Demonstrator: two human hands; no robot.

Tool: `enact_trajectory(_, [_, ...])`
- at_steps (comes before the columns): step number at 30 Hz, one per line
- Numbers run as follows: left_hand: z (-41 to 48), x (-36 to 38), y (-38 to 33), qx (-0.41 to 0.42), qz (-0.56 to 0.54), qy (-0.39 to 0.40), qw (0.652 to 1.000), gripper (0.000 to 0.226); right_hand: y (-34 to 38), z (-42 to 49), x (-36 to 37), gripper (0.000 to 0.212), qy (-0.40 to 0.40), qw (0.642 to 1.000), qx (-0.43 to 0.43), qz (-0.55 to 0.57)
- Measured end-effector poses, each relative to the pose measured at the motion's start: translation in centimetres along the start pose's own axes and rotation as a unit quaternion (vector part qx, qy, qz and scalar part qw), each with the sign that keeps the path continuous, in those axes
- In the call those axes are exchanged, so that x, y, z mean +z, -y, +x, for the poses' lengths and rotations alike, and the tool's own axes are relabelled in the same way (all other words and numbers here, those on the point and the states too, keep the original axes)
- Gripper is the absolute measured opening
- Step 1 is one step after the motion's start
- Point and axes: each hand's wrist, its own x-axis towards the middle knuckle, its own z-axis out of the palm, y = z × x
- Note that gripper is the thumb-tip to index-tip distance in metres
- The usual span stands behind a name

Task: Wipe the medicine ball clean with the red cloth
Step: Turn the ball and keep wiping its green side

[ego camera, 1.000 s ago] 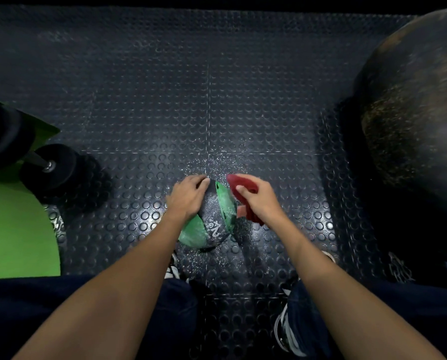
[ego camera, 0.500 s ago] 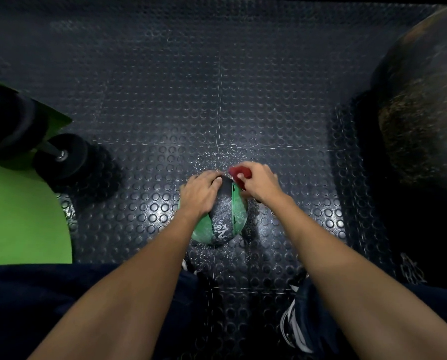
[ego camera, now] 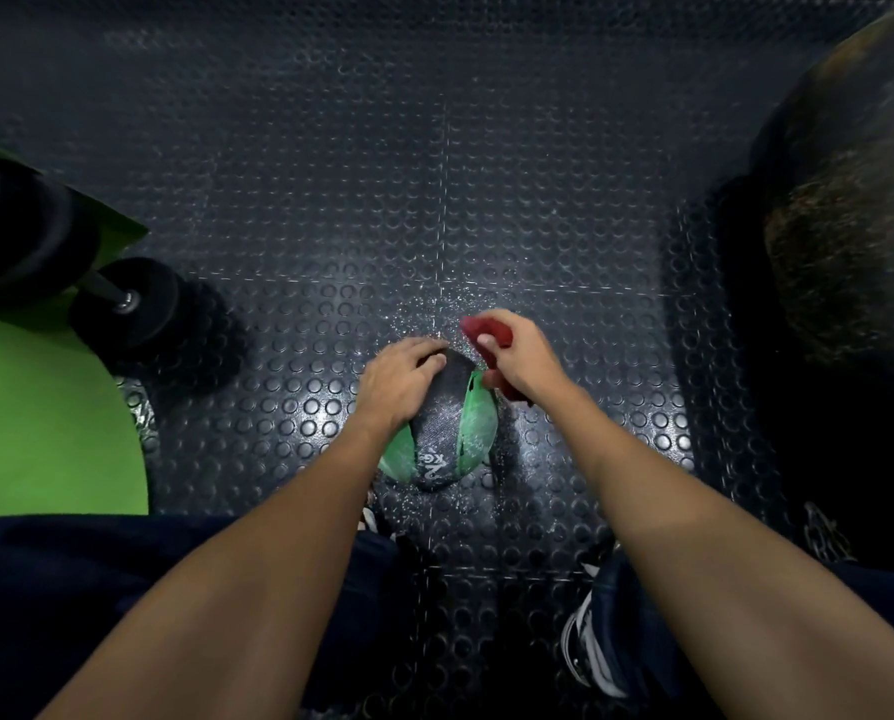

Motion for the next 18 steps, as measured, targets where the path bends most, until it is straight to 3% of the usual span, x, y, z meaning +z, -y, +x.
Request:
enact_trajectory(3, [0.3, 0.0, 0.3, -0.022, -0.013, -0.005, 1.0, 0.046, 0.0, -1.0, 0.2, 0.035, 0.066, 0.995, -0.077, -0.009])
enact_trajectory(5, [0.4, -0.2, 0.1, -0.037, -0.01, -0.012, 0.999, 0.044, -0.9, -1.8, 1.1, 0.031, 0.087, 0.995, -0.048, 0.02])
enact_trajectory(7, [0.2, -0.3, -0.4, -0.033, 0.004, -0.007, 0.999, 0.041, -1.7, -2.0, 1.5, 0.021, 0.041, 0.996, -0.001, 0.08])
enact_trajectory(11, [0.0, 0.0, -0.8, -0.019, 0.017, 0.001, 1.0, 0.038, -1.8, -0.9, 0.3, 0.017, 0.044, 0.994, 0.087, 0.05])
enact_trajectory(13, [0.2, 0.0, -0.9, -0.019, 0.021, 0.004, 1.0, 0.041, -1.0, -0.7, -0.1, 0.021, 0.036, 0.992, 0.053, 0.106])
enact_trajectory(16, [0.2, -0.1, -0.9, -0.015, 0.018, 0.005, 1.0, 0.046, -1.1, -2.2, 0.1, 0.026, 0.034, 0.997, -0.042, 0.058])
enact_trajectory(18, [-0.1, -0.2, -1.0, -0.012, 0.017, 0.004, 1.0, 0.049, -3.1, -3.3, 1.2, 0.022, 0.03, 0.997, -0.025, 0.07])
